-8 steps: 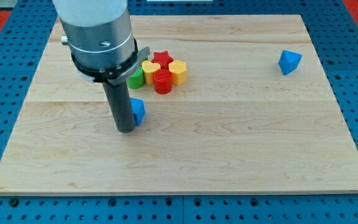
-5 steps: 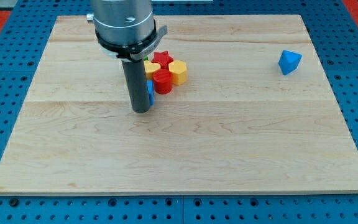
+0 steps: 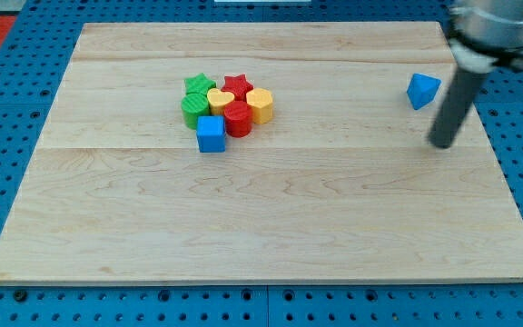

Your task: Slide the blue triangle towards bottom left

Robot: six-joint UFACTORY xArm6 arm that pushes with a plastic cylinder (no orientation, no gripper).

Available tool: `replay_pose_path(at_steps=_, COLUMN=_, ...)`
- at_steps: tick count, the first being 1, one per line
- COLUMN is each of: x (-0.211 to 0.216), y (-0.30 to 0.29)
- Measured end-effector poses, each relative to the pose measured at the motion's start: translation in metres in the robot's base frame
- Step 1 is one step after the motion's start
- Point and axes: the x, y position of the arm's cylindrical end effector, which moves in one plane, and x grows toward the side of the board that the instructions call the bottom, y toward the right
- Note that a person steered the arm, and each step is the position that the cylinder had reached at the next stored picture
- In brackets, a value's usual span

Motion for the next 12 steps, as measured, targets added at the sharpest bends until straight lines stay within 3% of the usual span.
replay_pose_path(at_steps=1, x=-0.056, y=0.045)
replay_pose_path(at_steps=2, x=-0.105, y=0.045)
replay_pose_path(at_steps=3, x=-0.100, y=-0.027)
replay_pose_path(at_steps=4, x=-0.070, y=-0.057)
replay_pose_path(at_steps=10, x=0.077, y=-0.105)
replay_pose_path(at_steps=11, x=0.094, y=-0.133)
replay_pose_path(at_steps=12, x=0.094, y=-0.207)
